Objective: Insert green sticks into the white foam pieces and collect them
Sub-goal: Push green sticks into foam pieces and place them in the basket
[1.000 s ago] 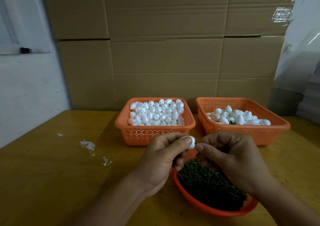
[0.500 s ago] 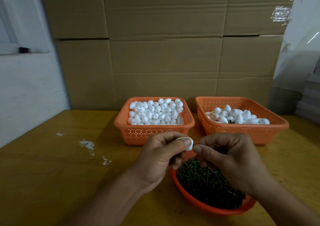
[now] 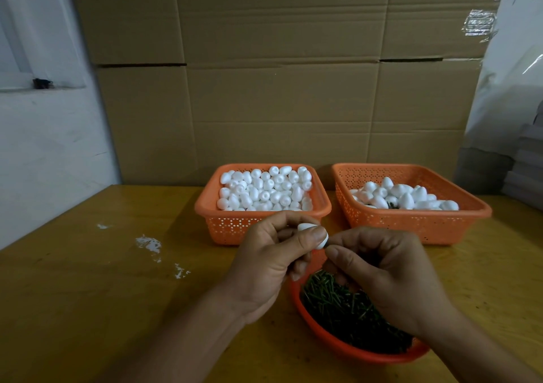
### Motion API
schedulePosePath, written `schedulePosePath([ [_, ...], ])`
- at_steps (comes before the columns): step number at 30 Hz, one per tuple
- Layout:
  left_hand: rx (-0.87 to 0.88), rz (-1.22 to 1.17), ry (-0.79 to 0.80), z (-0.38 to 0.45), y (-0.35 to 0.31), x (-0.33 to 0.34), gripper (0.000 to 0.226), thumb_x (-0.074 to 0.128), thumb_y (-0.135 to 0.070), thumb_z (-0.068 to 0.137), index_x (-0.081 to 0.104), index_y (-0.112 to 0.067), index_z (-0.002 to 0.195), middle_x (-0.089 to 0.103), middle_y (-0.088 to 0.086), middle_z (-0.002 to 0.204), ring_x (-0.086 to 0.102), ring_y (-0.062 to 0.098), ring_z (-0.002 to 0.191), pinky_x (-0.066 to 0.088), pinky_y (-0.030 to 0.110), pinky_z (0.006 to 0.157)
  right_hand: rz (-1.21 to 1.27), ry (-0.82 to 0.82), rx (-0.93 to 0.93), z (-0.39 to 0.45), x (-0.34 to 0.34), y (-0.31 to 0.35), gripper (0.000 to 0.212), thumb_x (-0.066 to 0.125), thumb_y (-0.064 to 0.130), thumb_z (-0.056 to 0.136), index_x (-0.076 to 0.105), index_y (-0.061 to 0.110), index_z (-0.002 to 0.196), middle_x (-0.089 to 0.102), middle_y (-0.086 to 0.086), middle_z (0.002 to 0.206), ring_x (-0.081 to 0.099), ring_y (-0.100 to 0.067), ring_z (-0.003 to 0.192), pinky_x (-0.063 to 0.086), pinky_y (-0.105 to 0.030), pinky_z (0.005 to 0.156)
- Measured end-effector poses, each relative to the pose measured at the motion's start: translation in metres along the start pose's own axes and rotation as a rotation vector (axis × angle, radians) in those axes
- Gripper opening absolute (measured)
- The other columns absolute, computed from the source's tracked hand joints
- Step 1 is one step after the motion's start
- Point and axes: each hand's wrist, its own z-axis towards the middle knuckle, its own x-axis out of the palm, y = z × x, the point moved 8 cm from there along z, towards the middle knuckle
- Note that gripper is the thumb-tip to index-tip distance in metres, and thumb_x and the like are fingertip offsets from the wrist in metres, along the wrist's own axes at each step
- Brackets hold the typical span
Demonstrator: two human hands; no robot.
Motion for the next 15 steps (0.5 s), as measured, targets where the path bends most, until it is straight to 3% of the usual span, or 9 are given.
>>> schedulePosePath([
  [5,0.048,-0.019,-0.034,0.001,0.001,-0.001,0.028,0.082,-0.036,0.07,0.075,-0.014,0.086,0.054,0.004,0.067,0.046,0.01,0.054,0.037,0.022,0.049,-0.015,-0.013,-0.013,-0.001,0.003,-0.002,0.009,0.069,0.032,0.081,0.077,0.027,0.083,0.075,0.003,0.071,0.069,-0.009,0.058,0.051,-0.016,0.054],
  [11,0.13,0.103,-0.065,-0.001,-0.004,-0.004,0.027,0.076,-0.043,0.076,0.075,-0.017,0.081,0.049,-0.002,0.058,0.043,0.009,0.052,0.035,0.021,0.049,-0.041,-0.011,-0.044,-0.001,0.006,-0.004,0.007,0.068,0.032,0.084,0.074,0.034,0.088,0.075,0.006,0.072,0.07,-0.011,0.06,0.051,-0.016,0.054],
  [15,0.255,0.214,-0.05,-0.003,-0.015,0.002,0.015,0.07,-0.027,0.09,0.07,-0.015,0.082,0.058,-0.017,0.058,0.053,-0.003,0.052,0.04,0.008,0.053,-0.072,-0.04,-0.07,-0.003,0.009,-0.008,0.007,0.066,0.036,0.087,0.072,0.033,0.088,0.075,0.005,0.074,0.071,-0.012,0.062,0.052,-0.018,0.055],
])
